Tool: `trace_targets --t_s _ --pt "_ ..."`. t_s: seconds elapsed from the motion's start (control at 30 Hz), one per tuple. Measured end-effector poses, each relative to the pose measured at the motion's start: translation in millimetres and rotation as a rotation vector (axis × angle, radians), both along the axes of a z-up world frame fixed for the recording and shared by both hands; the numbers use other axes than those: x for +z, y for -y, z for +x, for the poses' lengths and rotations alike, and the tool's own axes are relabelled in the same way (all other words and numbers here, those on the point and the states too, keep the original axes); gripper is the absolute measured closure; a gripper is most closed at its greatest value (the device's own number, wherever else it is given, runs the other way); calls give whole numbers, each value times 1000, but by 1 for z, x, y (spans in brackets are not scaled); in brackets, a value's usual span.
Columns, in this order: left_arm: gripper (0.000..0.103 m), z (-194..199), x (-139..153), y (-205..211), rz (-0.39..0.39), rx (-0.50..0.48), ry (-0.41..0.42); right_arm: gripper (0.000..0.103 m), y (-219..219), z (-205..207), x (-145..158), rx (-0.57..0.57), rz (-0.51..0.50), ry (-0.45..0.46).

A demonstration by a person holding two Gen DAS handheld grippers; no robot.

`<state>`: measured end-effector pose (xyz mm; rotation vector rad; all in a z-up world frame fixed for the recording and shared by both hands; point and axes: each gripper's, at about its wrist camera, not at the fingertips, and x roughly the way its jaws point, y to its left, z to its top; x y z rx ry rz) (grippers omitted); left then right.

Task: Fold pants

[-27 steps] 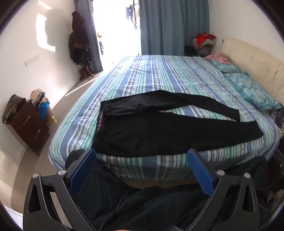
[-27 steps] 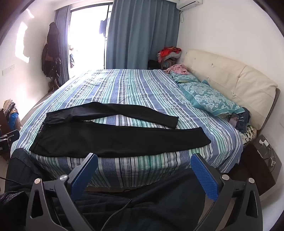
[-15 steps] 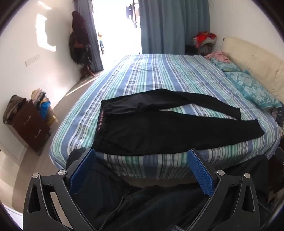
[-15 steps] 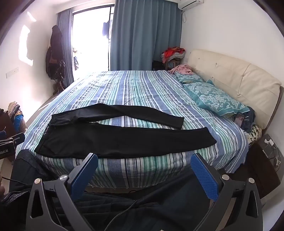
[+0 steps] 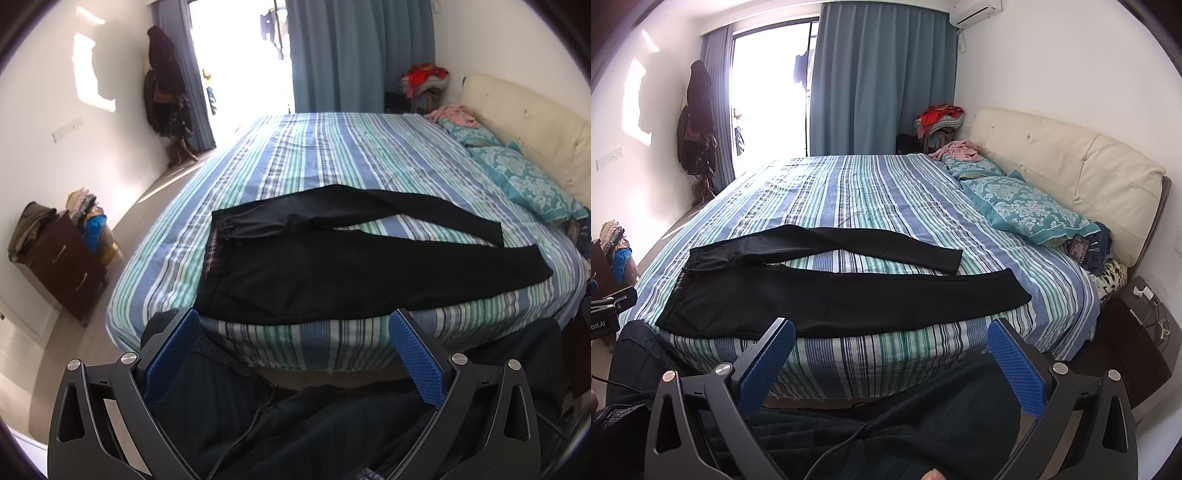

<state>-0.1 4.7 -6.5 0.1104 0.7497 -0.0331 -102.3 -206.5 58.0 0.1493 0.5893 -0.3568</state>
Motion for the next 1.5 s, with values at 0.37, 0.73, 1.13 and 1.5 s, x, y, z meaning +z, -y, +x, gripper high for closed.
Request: trace_targets --t_s 0.37,0.73,1.13,1.5 --pt "1 0 2 1 5 0 -1 0 8 1 -6 -12 43 -23" --pt "1 0 0 -1 9 0 0 0 7 4 -8 -4 38 -40" --pt "1 0 0 -1 12 0 -1 0 6 7 -11 3 37 -55" --pt "1 0 0 1 13 0 -1 0 6 8 -11 3 37 -56"
